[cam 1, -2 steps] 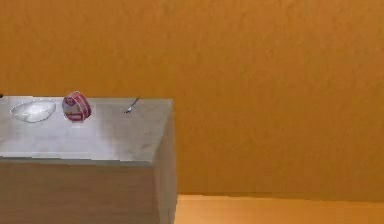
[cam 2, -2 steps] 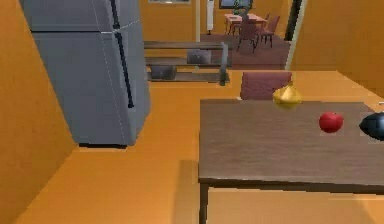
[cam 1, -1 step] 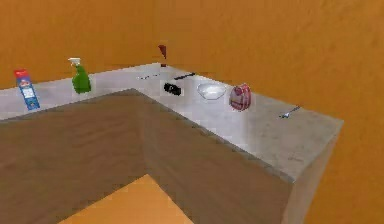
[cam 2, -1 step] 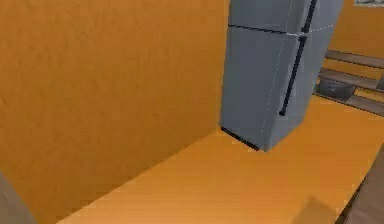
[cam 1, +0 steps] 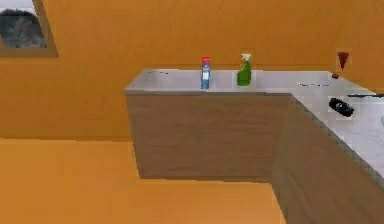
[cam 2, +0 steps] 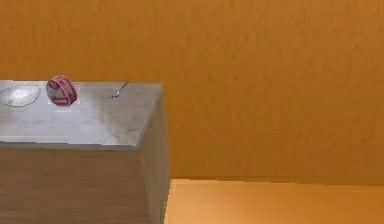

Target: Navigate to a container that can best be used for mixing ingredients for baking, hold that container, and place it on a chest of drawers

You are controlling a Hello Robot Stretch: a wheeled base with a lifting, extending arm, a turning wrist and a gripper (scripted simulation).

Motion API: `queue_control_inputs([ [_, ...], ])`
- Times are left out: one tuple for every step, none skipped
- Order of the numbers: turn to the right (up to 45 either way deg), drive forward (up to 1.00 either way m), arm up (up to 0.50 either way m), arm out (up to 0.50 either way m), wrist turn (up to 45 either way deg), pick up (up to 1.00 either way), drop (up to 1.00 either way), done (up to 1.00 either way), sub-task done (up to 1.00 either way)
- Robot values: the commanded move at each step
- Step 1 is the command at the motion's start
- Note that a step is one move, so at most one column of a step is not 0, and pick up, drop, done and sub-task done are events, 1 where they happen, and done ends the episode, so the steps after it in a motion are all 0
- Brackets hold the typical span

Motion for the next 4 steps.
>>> queue_control_inputs([
  [-36.0, 0.00, 0.00, 0.00, 0.0, 0.00, 0.00, 0.00, 0.00],
  [45.0, 0.00, 0.00, 0.00, 0.0, 0.00, 0.00, 0.00, 0.00],
  [24.0, 0.00, 0.00, 0.00, 0.0, 0.00, 0.00, 0.00, 0.00],
  [3.0, 0.00, 0.00, 0.00, 0.0, 0.00, 0.00, 0.00, 0.00],
])
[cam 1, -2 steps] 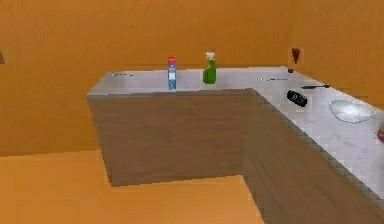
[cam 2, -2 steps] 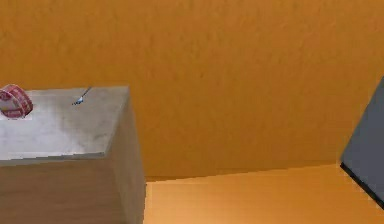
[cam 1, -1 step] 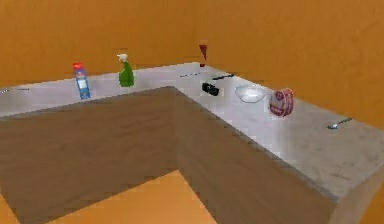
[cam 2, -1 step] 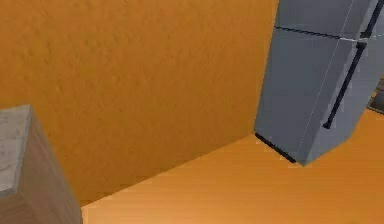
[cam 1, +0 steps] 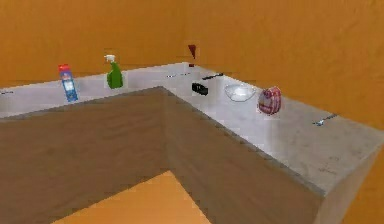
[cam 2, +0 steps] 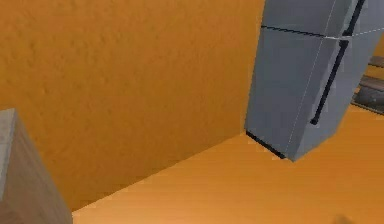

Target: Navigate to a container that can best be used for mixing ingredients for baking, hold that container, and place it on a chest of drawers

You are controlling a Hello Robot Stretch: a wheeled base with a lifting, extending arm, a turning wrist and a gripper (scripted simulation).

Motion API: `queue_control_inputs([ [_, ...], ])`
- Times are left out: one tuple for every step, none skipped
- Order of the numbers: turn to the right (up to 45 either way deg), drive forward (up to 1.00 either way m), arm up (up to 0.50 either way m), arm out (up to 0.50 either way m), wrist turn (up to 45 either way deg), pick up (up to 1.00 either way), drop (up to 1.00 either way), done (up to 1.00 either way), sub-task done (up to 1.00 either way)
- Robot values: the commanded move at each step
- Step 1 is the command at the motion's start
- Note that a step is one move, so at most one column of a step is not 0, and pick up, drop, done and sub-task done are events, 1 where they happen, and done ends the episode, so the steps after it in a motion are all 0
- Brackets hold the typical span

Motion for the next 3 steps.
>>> queue_control_inputs([
  [0.0, 0.50, 0.00, 0.00, 0.0, 0.00, 0.00, 0.00, 0.00],
  [-45.0, 0.00, 0.00, 0.00, 0.0, 0.00, 0.00, 0.00, 0.00],
  [-21.0, 0.00, 0.00, 0.00, 0.0, 0.00, 0.00, 0.00, 0.00],
])
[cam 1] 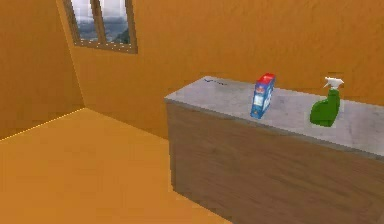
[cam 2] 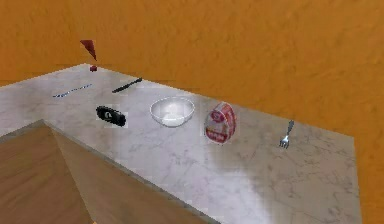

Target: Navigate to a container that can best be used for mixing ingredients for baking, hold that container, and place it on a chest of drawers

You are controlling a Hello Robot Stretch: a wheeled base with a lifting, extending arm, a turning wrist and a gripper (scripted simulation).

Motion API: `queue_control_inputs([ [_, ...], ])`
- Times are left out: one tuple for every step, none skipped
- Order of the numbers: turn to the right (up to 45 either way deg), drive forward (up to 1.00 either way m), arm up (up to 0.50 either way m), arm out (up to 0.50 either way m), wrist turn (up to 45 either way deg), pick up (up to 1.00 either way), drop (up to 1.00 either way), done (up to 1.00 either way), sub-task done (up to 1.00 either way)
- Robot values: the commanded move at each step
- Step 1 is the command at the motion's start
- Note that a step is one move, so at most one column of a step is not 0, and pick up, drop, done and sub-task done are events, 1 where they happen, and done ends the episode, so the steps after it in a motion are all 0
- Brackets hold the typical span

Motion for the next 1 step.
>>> queue_control_inputs([
  [0.0, 0.00, 0.50, 0.00, 0.0, 0.00, 0.00, 0.00, 0.00],
])
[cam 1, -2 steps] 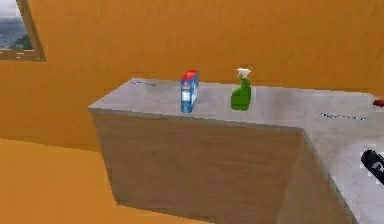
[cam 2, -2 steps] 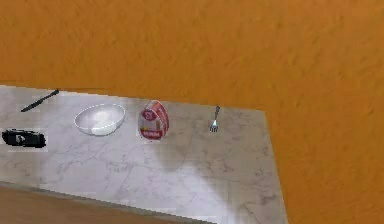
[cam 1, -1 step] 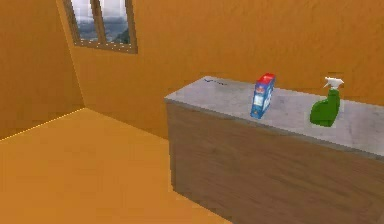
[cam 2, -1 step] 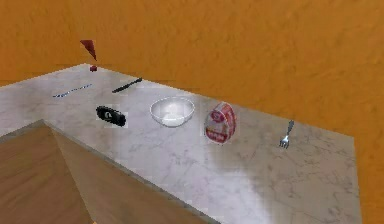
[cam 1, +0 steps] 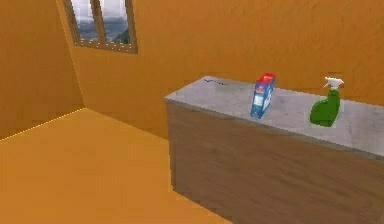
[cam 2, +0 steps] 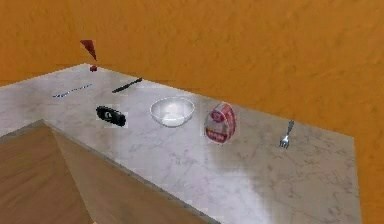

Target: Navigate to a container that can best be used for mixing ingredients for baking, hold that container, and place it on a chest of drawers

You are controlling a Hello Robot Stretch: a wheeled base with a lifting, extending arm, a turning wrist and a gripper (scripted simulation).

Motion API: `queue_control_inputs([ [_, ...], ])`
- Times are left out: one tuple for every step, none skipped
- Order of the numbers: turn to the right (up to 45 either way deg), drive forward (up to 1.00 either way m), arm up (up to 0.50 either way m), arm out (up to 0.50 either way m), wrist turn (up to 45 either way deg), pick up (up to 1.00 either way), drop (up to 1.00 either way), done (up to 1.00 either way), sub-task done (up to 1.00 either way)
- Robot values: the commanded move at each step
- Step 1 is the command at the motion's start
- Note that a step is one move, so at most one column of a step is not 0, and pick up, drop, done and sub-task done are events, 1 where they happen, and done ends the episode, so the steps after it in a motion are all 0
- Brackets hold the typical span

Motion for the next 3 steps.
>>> queue_control_inputs([
  [0.0, 0.00, 0.38, 0.00, 0.0, 0.00, 0.00, 0.00, 0.00],
  [0.0, 0.00, 0.00, 0.38, 0.0, 0.00, 0.00, 0.00, 0.00],
  [0.0, 0.00, 0.00, 0.00, 45.0, 0.00, 0.00, 0.00, 0.00],
])
